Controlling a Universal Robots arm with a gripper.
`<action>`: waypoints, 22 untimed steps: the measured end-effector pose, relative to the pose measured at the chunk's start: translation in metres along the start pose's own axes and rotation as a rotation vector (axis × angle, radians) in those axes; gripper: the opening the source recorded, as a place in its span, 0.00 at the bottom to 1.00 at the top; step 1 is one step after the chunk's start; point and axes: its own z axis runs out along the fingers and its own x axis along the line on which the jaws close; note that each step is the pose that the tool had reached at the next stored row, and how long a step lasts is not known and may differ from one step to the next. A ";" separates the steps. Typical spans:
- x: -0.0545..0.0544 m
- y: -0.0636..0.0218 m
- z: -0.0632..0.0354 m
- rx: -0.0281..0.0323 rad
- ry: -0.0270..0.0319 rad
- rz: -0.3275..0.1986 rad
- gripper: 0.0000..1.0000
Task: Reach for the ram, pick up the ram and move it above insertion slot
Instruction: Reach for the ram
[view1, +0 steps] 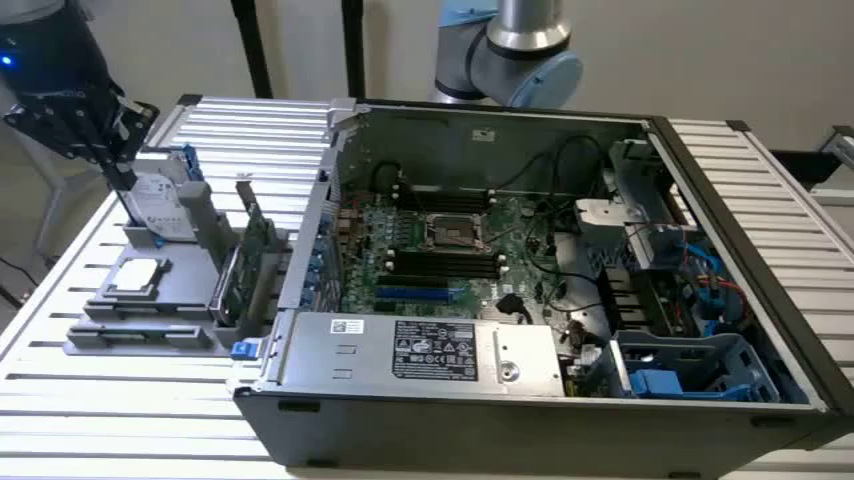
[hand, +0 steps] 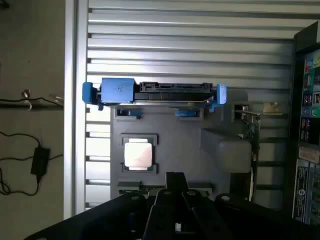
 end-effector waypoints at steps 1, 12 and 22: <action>0.000 0.0000 0.0000 0.0000 0.0000 0.000 0.11; 0.000 0.0000 -0.0001 0.0000 0.0001 0.000 0.11; 0.002 -0.0316 -0.0010 0.0000 0.0000 0.000 0.11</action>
